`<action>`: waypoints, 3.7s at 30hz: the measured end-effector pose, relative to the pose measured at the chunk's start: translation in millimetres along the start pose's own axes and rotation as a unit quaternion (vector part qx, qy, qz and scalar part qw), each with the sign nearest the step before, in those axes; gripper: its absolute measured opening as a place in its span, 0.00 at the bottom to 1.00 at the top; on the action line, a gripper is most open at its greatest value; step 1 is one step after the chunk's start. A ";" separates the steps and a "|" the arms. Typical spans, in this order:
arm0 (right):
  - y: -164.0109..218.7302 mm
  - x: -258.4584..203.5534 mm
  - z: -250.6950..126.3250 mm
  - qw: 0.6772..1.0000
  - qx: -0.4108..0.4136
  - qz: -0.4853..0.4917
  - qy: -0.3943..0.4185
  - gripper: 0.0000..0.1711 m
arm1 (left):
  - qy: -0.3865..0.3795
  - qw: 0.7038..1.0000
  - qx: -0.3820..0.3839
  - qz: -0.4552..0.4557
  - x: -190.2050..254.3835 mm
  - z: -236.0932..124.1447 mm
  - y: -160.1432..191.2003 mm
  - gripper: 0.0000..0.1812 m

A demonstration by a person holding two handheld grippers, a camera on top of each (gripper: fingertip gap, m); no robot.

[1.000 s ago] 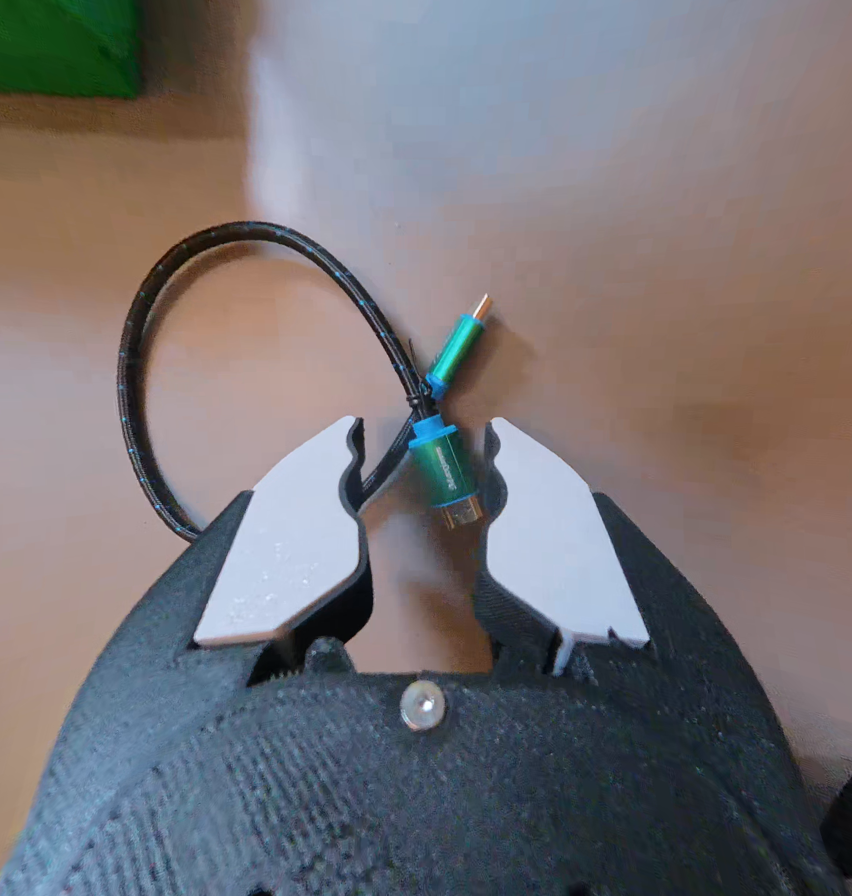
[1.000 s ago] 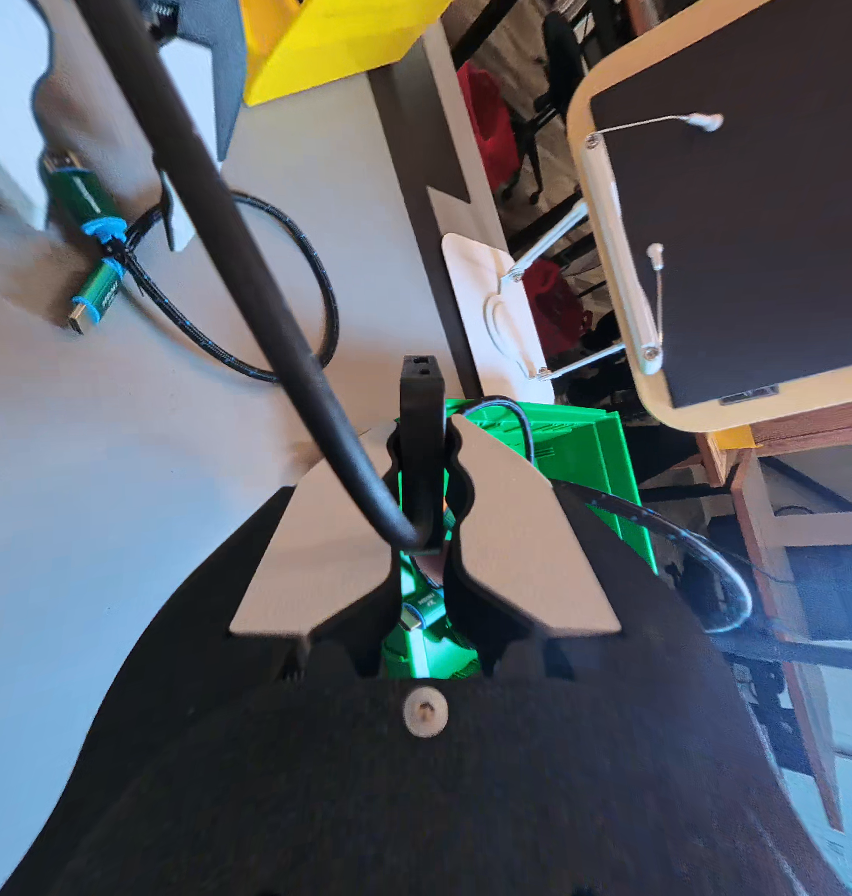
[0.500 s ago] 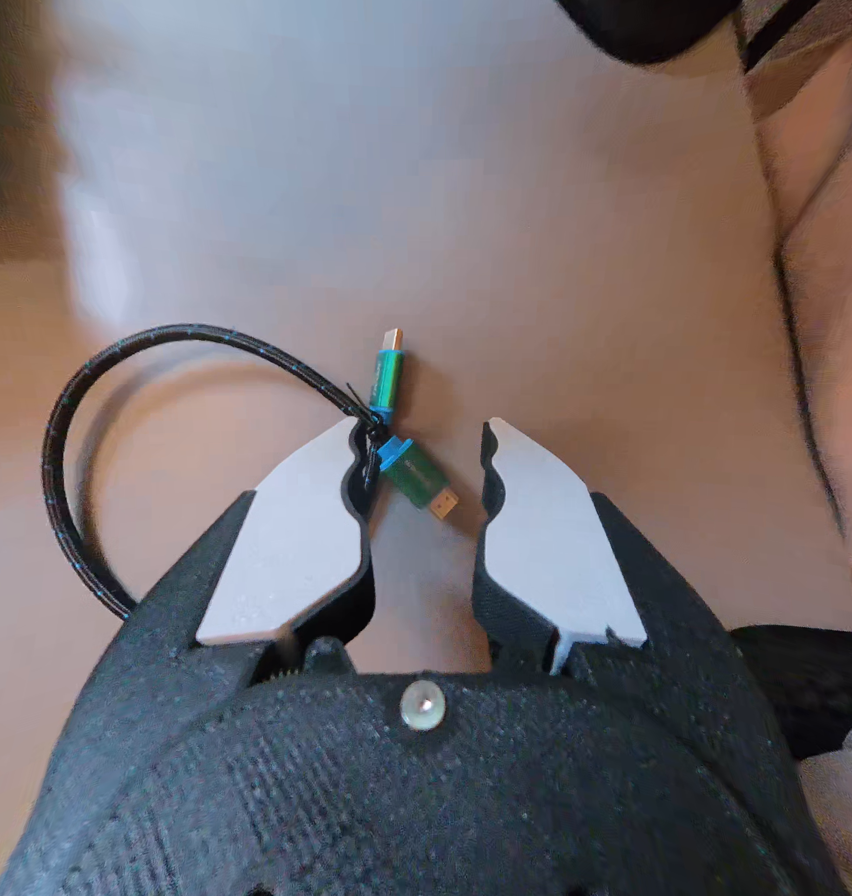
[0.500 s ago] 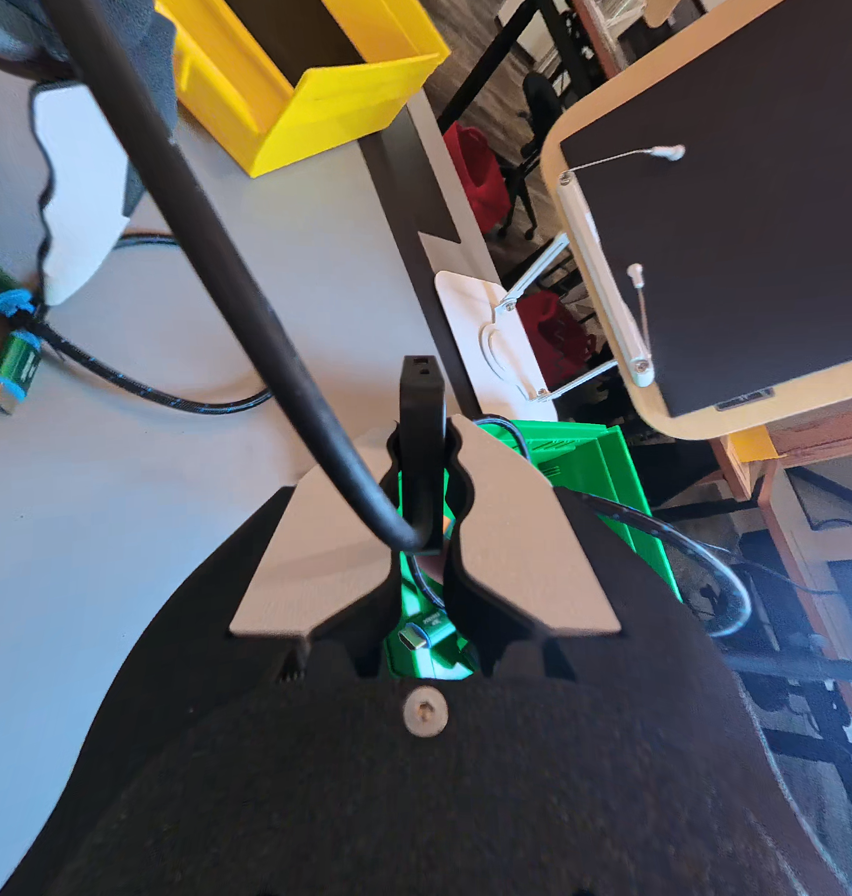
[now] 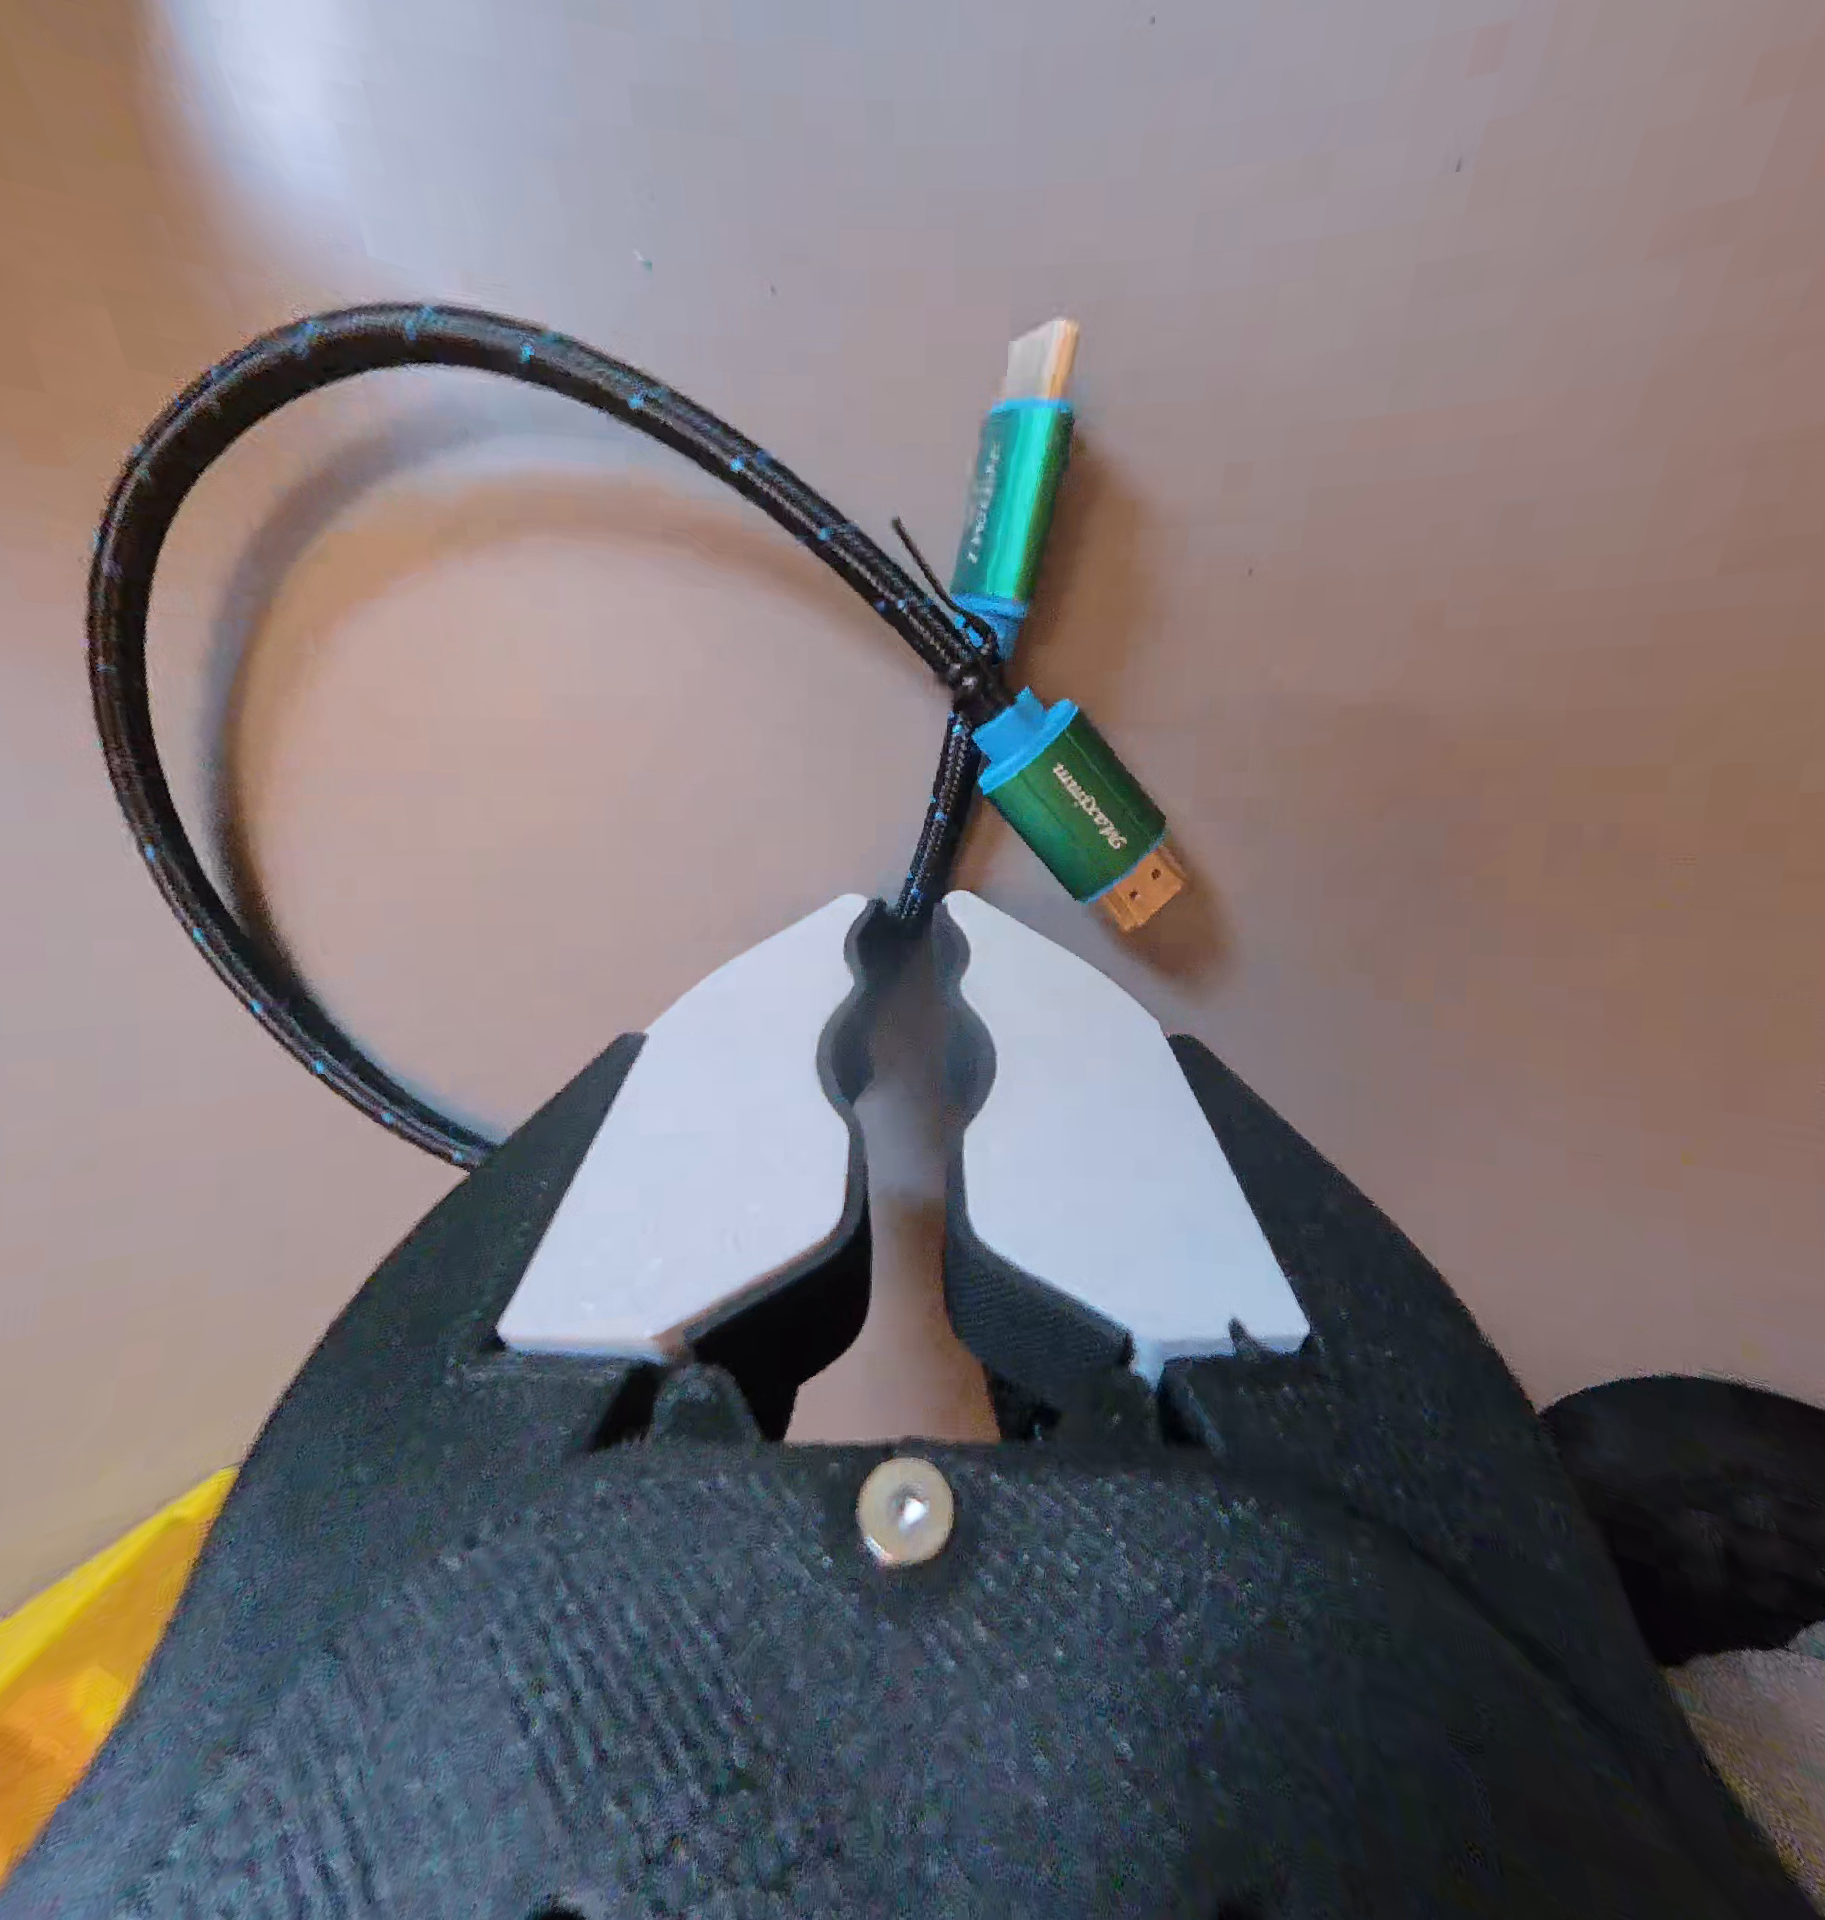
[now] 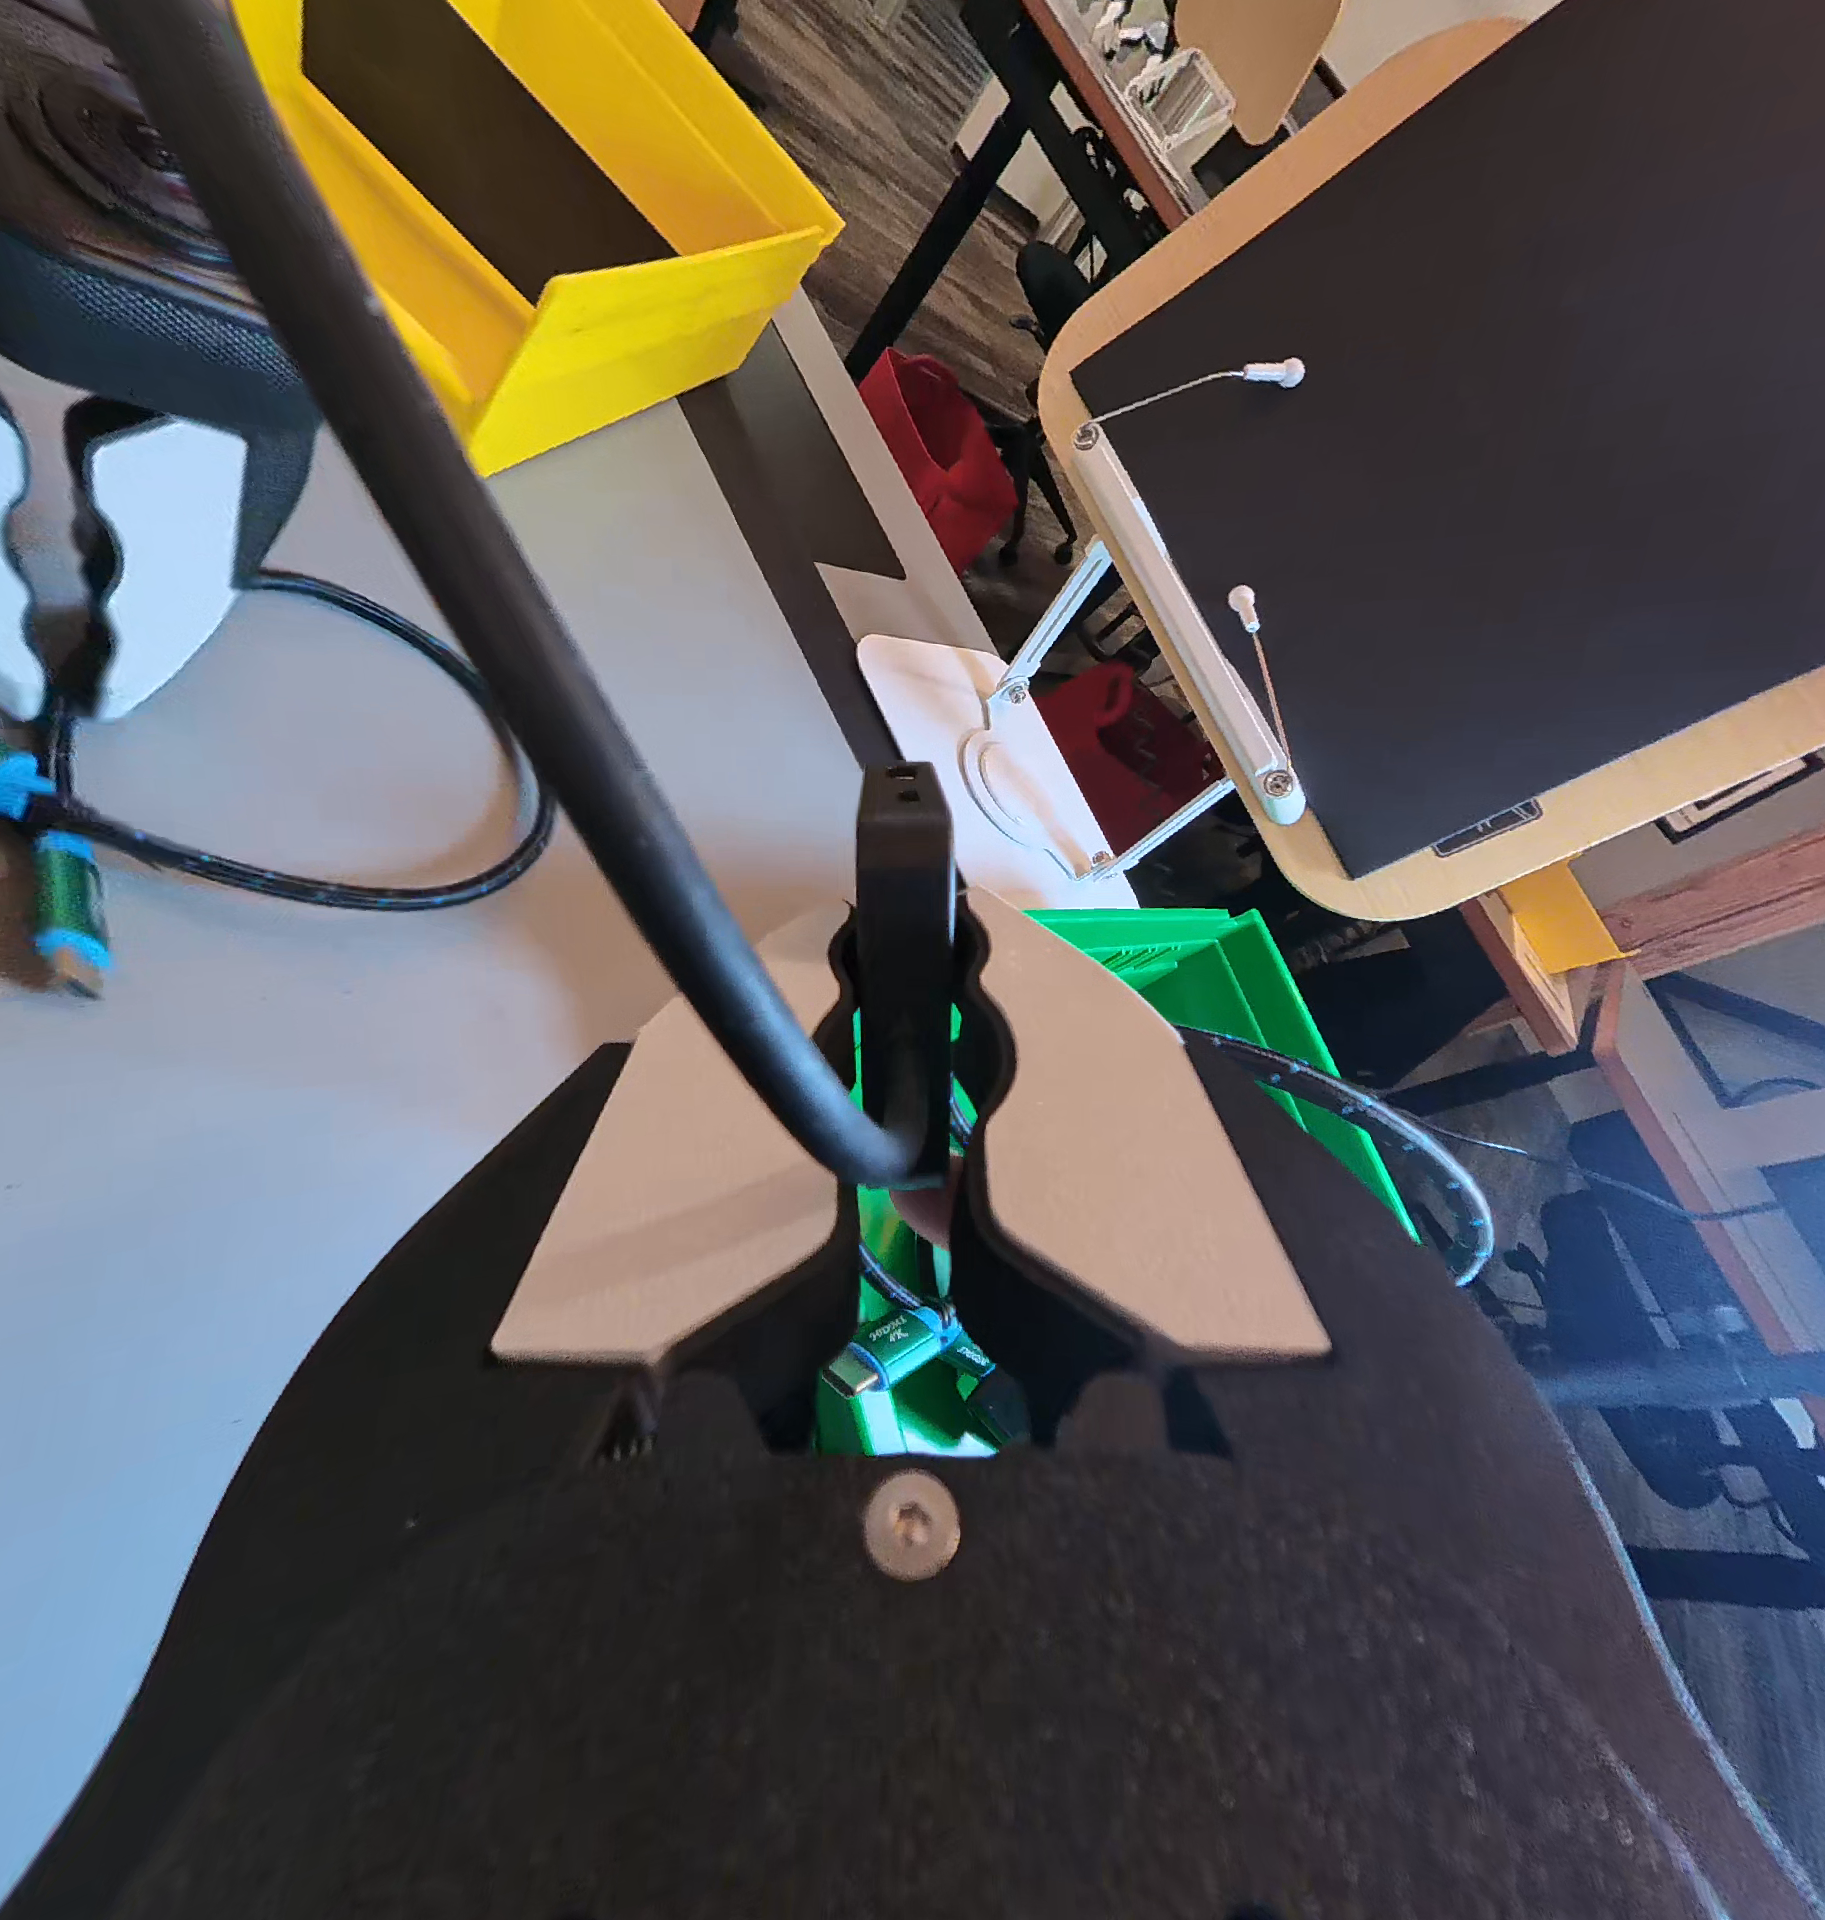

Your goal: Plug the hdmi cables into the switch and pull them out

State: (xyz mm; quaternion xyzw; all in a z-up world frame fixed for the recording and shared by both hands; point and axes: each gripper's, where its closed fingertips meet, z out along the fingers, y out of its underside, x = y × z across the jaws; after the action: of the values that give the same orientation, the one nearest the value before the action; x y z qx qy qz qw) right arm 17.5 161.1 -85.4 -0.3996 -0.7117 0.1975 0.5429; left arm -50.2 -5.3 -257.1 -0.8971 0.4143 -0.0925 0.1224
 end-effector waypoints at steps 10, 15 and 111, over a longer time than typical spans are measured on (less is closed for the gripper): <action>-2.8 12.2 -7.3 1.000 0.011 0.019 0.023 0.08 | 0.038 0.995 0.093 -0.003 25.8 -2.7 -46.4 0.18; -2.2 15.3 -9.9 0.999 0.009 0.018 0.030 0.09 | 0.026 0.997 0.076 0.009 37.2 15.2 -58.6 0.31; 16.9 -173.2 84.9 0.944 -0.020 -0.298 -0.141 0.08 | -0.100 0.976 -0.130 0.141 -3.5 -10.3 31.2 0.24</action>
State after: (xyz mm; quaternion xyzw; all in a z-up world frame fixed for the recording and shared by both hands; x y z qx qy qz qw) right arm -39.8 48.6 -232.2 -0.1486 -0.8712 0.0669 0.4631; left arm -77.8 -23.7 -256.8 -0.8424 0.5310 0.0705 0.0577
